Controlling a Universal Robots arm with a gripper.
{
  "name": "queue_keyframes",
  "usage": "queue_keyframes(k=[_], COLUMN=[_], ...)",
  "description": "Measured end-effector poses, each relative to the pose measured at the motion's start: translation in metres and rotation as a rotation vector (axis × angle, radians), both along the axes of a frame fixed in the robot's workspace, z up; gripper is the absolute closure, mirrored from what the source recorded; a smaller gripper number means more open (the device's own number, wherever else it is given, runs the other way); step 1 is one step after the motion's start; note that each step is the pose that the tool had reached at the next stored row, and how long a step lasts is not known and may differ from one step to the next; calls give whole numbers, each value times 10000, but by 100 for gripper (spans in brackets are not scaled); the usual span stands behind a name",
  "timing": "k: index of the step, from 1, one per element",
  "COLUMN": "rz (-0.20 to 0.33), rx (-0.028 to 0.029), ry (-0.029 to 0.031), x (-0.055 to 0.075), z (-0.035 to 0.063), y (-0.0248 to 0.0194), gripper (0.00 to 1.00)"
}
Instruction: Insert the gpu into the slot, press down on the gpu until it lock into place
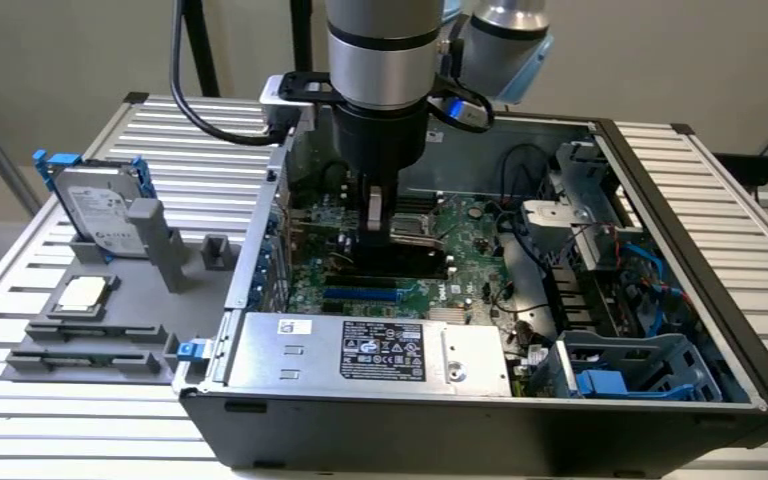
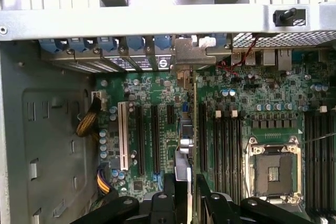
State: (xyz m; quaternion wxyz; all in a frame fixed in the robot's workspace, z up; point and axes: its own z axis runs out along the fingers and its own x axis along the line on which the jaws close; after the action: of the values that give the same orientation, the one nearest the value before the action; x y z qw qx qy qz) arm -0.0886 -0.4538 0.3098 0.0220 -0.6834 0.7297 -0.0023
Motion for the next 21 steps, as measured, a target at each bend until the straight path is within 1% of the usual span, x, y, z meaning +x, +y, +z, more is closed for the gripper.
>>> queue_keyframes(k=[3,12,21], rz=[-11,-15,-18], rx=[0,0,-1], ry=[32,97,102], x=[0,0,0], z=[-31,-112,-168], y=[0,0,0], gripper=[74,74,74])
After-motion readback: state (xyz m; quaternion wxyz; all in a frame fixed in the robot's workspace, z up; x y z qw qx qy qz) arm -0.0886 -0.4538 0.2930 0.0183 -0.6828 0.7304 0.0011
